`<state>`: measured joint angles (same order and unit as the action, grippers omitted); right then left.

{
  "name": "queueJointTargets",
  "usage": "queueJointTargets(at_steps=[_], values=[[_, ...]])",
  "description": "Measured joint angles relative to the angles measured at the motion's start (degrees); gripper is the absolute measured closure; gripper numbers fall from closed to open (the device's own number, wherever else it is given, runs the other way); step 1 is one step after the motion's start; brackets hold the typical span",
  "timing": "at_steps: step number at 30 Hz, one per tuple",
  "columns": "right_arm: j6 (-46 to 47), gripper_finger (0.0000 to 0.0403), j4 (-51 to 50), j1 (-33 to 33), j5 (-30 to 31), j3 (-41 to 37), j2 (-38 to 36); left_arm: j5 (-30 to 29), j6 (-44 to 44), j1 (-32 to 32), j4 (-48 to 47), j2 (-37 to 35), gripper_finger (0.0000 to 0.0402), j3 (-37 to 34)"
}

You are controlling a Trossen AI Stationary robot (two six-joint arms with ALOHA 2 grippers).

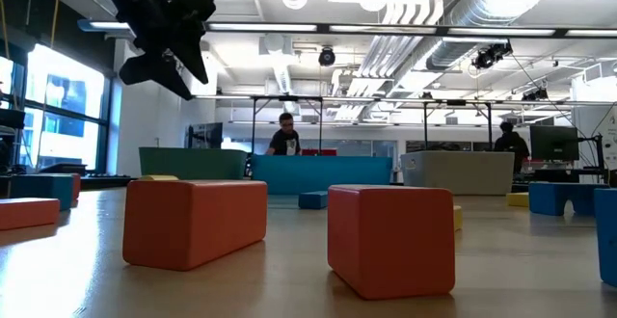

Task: Sort & place blocks by color
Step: Put the orange block into the blue bin

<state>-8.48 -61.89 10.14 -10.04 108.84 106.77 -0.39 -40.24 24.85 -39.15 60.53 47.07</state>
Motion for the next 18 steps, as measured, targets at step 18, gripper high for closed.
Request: queueJointTargets(at_steps=[18], values=[[8.5, 0.0153, 0.51, 9.99, 1.46, 0.0, 7.76, -3.02, -11.2, -12.06, -0.34, 0.09, 0.0202, 0.0]])
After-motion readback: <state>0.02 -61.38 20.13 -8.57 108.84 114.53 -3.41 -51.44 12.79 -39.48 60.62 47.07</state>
